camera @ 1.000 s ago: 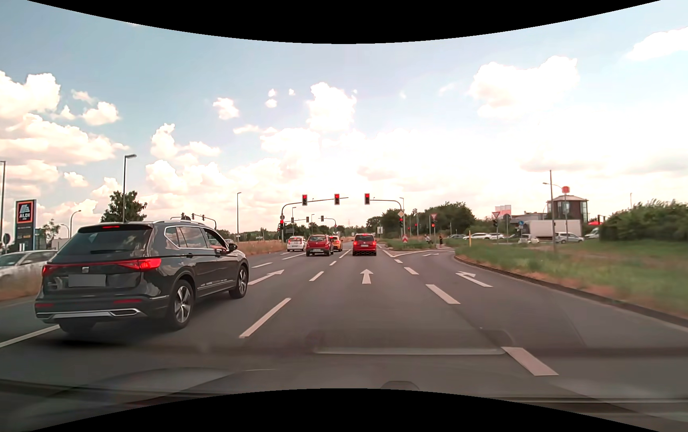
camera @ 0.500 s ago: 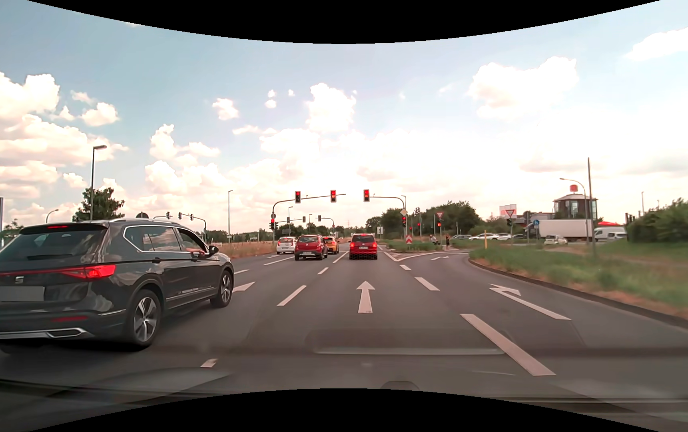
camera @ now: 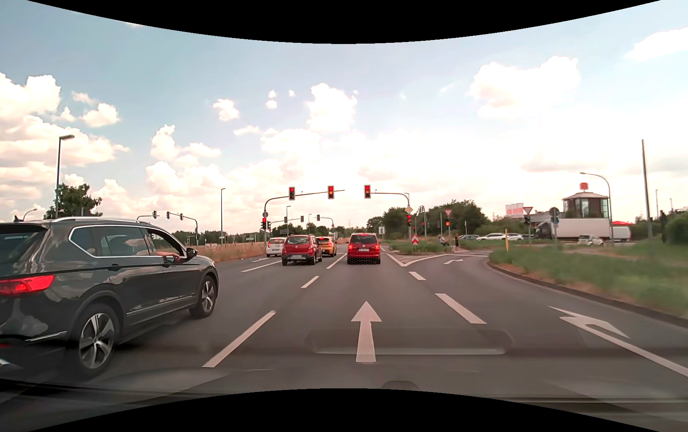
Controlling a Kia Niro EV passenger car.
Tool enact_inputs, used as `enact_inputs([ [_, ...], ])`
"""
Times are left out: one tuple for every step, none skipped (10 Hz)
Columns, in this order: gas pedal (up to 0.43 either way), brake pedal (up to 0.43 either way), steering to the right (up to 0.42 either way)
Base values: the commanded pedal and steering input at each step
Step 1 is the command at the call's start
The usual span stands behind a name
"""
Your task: Follow the waypoints while adhering to traffic rules and regulations
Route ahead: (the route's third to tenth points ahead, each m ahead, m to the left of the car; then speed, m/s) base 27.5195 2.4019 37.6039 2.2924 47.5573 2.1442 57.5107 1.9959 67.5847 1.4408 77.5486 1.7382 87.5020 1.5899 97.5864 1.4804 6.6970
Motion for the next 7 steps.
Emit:
enact_inputs([
  [0.000,0.238,-0.010],
  [0.000,0.238,-0.010],
  [0.000,0.238,-0.010],
  [0.000,0.238,-0.010],
  [0.000,0.238,-0.009],
  [0.000,0.244,-0.009],
  [0.000,0.244,-0.009],
])
